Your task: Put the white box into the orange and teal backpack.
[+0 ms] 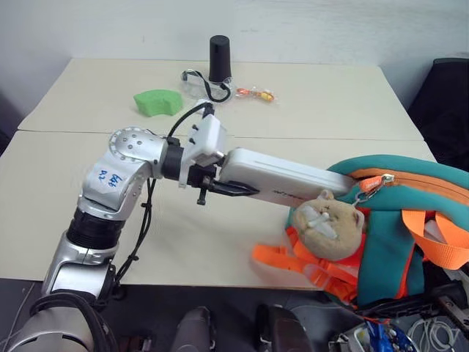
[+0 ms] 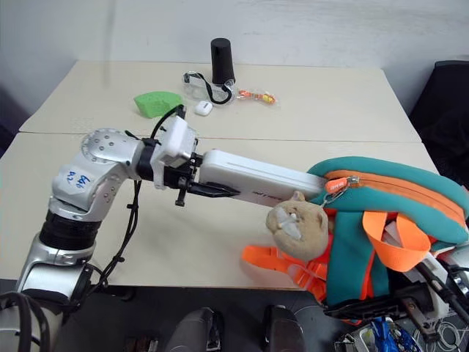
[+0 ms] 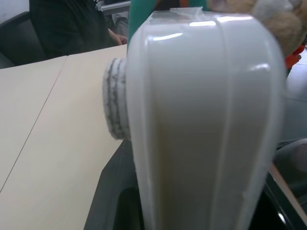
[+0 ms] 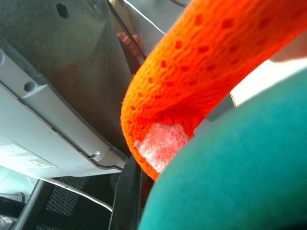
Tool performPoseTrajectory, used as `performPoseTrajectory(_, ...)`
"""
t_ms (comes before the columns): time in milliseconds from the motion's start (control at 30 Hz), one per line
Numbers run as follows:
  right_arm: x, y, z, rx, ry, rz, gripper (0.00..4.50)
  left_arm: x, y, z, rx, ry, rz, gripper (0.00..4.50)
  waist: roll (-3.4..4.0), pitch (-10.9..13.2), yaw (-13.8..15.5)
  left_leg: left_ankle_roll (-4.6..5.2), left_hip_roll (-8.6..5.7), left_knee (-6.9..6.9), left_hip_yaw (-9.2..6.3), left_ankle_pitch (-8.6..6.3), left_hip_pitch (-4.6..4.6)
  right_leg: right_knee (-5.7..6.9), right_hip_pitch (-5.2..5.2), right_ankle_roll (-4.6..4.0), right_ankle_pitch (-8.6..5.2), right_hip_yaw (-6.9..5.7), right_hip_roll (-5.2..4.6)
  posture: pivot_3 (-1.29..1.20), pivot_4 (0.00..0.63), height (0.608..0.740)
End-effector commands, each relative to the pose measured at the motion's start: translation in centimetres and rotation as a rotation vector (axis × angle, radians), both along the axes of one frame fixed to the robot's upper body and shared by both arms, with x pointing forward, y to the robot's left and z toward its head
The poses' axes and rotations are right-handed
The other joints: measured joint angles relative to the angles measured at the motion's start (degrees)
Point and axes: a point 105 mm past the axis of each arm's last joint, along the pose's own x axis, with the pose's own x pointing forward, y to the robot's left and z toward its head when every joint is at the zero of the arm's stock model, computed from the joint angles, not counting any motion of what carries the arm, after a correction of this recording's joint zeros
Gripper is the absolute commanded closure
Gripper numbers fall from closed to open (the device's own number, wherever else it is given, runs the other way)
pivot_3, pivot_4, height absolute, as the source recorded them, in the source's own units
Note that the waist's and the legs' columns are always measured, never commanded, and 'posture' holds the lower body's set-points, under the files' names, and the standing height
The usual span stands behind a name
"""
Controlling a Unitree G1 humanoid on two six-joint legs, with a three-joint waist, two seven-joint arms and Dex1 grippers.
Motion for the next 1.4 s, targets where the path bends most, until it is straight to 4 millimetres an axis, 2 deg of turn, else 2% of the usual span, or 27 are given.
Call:
performPoseTrajectory(33,-1.3,0.4,1.4,0.012,-0.001,0.100,4.48,0.3,0.2,2.5,-0.078,-0.040,0.021,3.16,0.00,0.00,0.00,0.00,0.00,0.00,0.00,0.00,0.00,0.00,0.00,0.00,0.00,0.00,0.00,0.00,0.150,0.740)
performPoseTrajectory(400,-1.7,0.9,2.3,0.003,-0.023,0.155,4.48,-0.6,-2.7,2.1,-0.102,-0.030,-0.078,3.16,0.00,0.00,0.04,0.01,-0.02,0.00,0.00,-0.01,-0.02,-0.01,-0.01,0.01,0.00,0.00,0.03,0.00,0.150,0.740)
performPoseTrajectory(500,-1.5,0.9,2.2,-0.003,-0.029,0.156,4.48,-1.5,-3.7,0.9,-0.064,0.005,-0.159,3.16,0.00,0.00,0.04,0.01,-0.01,0.00,0.00,-0.01,-0.02,-0.01,-0.01,0.00,0.00,0.00,0.04,0.00,0.150,0.740)
performPoseTrajectory(733,-1.6,0.7,2.0,0.000,-0.038,0.153,4.48,-1.8,-7.8,-1.1,-0.067,0.085,-0.232,3.16,-0.01,0.01,0.30,0.03,-0.07,0.00,0.00,0.00,-0.03,-0.02,-0.01,0.01,0.01,-0.01,0.06,0.00,0.150,0.740)
performPoseTrajectory(967,-1.6,0.6,2.0,0.013,-0.049,0.140,4.48,-3.2,-13.0,-3.1,-0.049,0.134,-0.301,3.16,-0.01,0.01,0.32,0.04,-0.07,0.00,0.00,0.00,-0.03,-0.03,-0.01,0.02,0.01,0.00,0.04,0.00,0.150,0.740)
performPoseTrajectory(1167,-0.6,0.7,1.4,0.032,-0.063,0.104,4.48,-3.3,-15.8,-4.7,0.034,0.119,-0.304,3.16,-0.01,0.00,0.24,0.05,-0.06,0.00,-0.01,0.00,-0.03,-0.05,-0.01,0.02,0.01,-0.01,0.00,0.00,0.150,0.740)
performPoseTrajectory(1233,-0.2,0.9,1.2,0.038,-0.069,0.090,4.50,-3.0,-15.8,-4.3,0.026,0.132,-0.293,2.45,-0.01,0.00,0.21,0.06,-0.04,0.00,-0.02,-0.01,-0.02,-0.09,0.01,0.02,0.01,-0.01,-0.03,0.00,0.150,0.740)
performPoseTrajectory(1267,-0.1,0.9,1.2,0.039,-0.070,0.086,4.50,-2.9,-15.7,-4.2,0.022,0.139,-0.291,2.27,0.00,0.00,0.19,0.06,-0.03,0.00,-0.03,-0.01,-0.03,-0.08,0.00,0.02,0.01,-0.01,-0.05,0.00,0.150,0.740)
performPoseTrajectory(1400,0.4,0.9,1.0,0.038,-0.076,0.060,4.50,-2.9,-13.2,-2.9,0.003,0.146,-0.311,1.00,0.00,0.00,-0.08,0.05,-0.01,0.00,-0.04,-0.01,-0.03,-0.08,0.00,0.01,0.01,-0.01,-0.08,0.00,0.150,0.740)
